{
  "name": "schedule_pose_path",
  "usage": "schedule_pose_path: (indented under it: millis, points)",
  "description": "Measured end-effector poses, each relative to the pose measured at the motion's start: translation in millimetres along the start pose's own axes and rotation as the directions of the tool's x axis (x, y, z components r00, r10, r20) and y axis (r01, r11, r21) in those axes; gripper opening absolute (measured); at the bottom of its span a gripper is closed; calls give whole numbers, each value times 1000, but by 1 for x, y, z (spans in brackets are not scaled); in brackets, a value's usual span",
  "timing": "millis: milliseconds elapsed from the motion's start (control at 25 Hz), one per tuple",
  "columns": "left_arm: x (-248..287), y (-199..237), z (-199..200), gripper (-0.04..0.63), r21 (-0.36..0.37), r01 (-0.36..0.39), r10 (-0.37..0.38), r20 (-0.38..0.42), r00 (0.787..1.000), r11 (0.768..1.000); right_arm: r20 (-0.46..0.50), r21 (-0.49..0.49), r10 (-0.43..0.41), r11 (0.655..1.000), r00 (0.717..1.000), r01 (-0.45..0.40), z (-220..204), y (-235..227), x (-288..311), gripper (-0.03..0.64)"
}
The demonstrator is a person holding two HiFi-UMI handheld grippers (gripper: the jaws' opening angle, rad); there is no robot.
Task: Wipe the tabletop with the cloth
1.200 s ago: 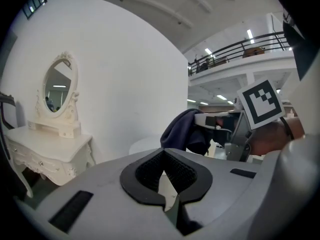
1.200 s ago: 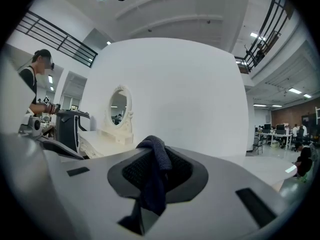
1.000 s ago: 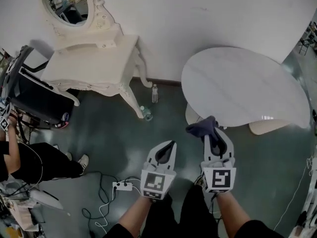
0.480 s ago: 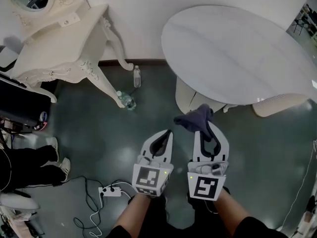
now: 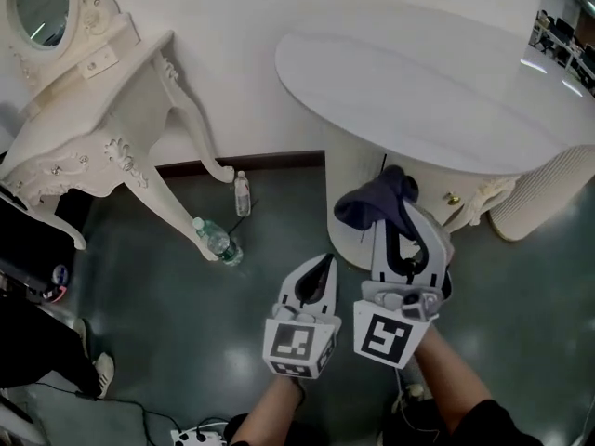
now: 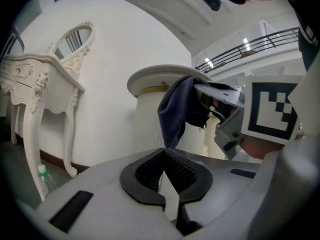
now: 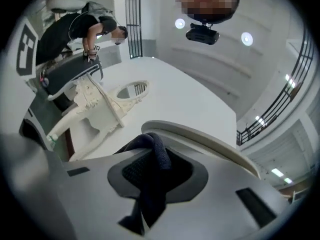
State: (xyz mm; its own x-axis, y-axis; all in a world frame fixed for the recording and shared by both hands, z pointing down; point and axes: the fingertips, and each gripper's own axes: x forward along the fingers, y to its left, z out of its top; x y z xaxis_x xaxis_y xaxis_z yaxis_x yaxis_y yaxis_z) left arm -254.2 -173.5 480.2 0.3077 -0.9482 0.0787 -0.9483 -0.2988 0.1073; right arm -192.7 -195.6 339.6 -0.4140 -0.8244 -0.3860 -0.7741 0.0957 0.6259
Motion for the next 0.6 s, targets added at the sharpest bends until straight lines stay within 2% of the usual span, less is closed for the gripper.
schedule_pose_path:
  millis: [120,240,440,600]
  points:
    - [21,6,-17,3,47,42,-44,45,998,998,91,-121,-104,986,990,115,-1,-2,12,57]
    - [33,11,-36,3,58,72,-76,66,995,996,161,-267,-149,945,976,188,9,0,26,57]
    - [29,9,-74,3,1,120,-120,39,992,993,198,-449,-174,859,965,247,22,-1,54,57]
    - [30,6,-90,3,7,139,-139,25,990,990,187,-617,-162,748,969,244,13,15,74,57]
